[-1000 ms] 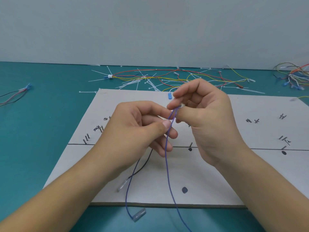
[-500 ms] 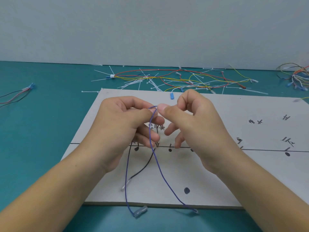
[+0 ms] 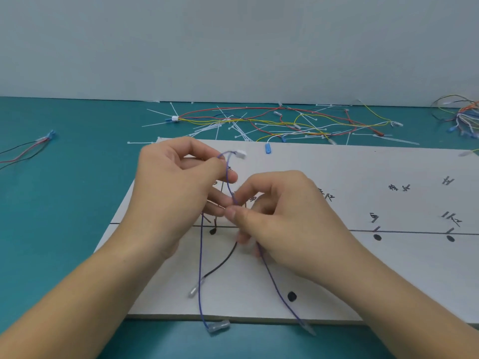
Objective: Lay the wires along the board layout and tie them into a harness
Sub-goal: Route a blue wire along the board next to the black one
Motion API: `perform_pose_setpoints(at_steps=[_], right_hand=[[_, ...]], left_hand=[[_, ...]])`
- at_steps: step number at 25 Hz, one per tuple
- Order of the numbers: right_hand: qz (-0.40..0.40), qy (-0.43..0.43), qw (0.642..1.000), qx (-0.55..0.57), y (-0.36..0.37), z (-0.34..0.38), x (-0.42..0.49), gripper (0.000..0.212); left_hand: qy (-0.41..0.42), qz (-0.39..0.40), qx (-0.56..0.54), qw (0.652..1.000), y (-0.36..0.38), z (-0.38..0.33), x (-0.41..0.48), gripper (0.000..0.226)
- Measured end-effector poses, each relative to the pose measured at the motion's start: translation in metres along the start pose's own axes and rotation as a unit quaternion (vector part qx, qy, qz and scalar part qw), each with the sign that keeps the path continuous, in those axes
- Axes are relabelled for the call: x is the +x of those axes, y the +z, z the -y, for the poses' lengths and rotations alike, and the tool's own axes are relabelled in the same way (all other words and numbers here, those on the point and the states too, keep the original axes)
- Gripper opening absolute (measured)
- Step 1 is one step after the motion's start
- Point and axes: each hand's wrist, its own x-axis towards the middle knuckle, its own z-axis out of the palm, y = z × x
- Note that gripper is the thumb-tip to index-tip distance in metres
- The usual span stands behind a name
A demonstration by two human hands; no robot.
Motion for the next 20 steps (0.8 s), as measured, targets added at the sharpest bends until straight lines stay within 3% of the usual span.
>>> perform_pose_setpoints(at_steps=[5,9,15,20], right_hand=[[-0.105,0.032,0.994,-0.022,-0.016,-0.008,0.011,0.012],[-0.136,0.031,0.988,-0.069,-0.021,-0.011,0.015,0.013],[-0.105,0.060,0.991,-0.057,-0.017,-0.009,0.015,0.014],[-0.030,0.090,0.994,0.056,-0.016,-0.003,0.013,0.014]], left_hand=[[-0.006,-0.003,0.052,0.999,-0.013,0.001,0.011,0.005],[-0.019,0.027,0.028,0.999,-0.014,0.000,0.013,0.011],[-0.033,0.089,-0.042,0.995,-0.011,-0.002,0.012,0.013],[-0.018,0.134,-0.039,0.990,-0.007,-0.002,0.006,0.018]])
